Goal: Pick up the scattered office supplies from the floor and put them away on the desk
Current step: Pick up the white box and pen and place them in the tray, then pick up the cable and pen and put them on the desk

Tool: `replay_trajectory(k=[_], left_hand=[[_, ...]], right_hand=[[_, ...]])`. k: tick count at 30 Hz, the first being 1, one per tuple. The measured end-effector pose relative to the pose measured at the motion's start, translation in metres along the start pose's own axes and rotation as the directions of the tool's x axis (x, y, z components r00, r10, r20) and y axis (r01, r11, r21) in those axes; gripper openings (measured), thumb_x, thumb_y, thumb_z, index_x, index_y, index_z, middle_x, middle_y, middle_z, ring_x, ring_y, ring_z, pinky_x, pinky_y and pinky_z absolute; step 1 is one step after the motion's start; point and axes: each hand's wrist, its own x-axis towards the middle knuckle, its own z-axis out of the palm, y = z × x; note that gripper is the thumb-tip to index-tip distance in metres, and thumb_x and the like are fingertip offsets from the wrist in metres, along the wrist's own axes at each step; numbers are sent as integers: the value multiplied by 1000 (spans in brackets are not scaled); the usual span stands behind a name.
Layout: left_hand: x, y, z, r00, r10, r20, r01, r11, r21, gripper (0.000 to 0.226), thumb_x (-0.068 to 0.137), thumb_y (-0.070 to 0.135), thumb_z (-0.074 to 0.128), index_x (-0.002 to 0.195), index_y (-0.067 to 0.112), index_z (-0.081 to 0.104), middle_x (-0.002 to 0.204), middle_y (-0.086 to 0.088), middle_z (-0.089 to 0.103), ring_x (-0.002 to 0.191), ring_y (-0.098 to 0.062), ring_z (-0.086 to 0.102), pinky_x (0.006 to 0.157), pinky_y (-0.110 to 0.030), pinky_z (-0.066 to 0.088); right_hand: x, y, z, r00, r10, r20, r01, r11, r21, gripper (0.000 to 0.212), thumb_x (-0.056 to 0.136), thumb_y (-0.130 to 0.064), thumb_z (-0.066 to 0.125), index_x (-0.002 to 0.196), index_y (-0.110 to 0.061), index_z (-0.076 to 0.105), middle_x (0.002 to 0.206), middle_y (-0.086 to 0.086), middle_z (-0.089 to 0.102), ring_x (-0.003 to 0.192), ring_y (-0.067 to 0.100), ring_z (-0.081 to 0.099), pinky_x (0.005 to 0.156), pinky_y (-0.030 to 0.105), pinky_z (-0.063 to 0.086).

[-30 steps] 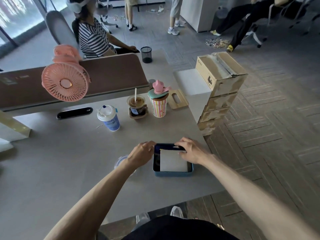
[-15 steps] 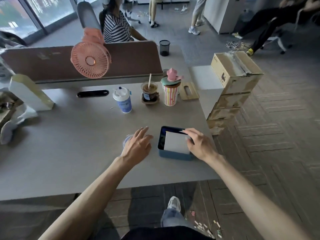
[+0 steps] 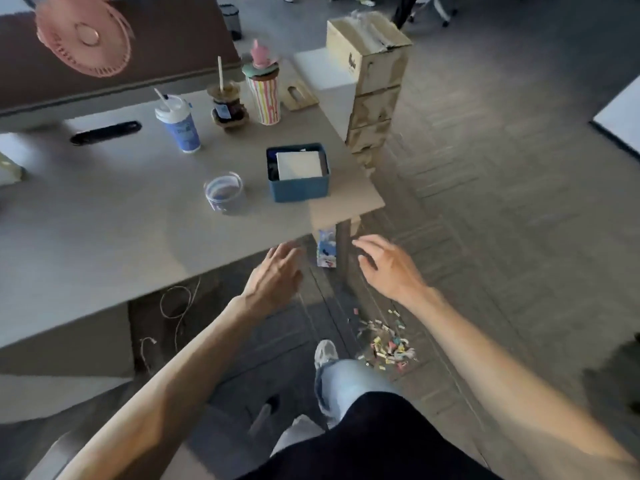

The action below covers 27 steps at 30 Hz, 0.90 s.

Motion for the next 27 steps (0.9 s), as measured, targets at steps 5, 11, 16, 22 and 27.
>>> replay_trajectory(k=[5,11,16,22,27], left_hand=[[-17,60,37,988,22,155,-21,1000,-8,46,89,14,51,134,13,44,144,-8,37,129,-29,38,92,-46,48],[-33,115,101,956,-11,292,13,1000,-3,42,92,15,46,134,16,44,144,-4,36,130,-27,36,91,-44,47],[-41,155,182,920,-134,367,139,990,12,41,93,17,44,134,19,45,144,-2,37,132,-25,34,94,-43,45],[-66,173,319,873,-292,389,328,944,-28,32,92,15,50,123,12,57,123,-13,54,108,-37,54,83,-45,49],[-68,164,455,821,-373,433,461,880,-117,27,86,-8,52,111,-5,62,116,-26,57,105,-39,56,89,-36,43]], right_hand=[[-84,31,-2,989,140,38,-140,990,11,33,98,-21,49,128,-16,60,129,-2,57,112,17,57,88,30,44],[-162,95,5,957,263,120,-270,962,40,32,99,-22,48,129,-19,57,125,-8,56,83,1,47,78,23,43],[-211,173,23,932,295,210,-309,951,33,29,98,-22,47,124,-21,58,118,-6,57,77,9,52,66,26,37],[-252,287,106,902,292,317,-327,943,62,28,94,-18,51,119,-16,61,118,4,59,95,27,64,75,37,50],[-268,364,222,851,301,431,-354,934,47,31,95,-18,47,124,-16,57,118,2,55,94,23,62,73,31,45]])
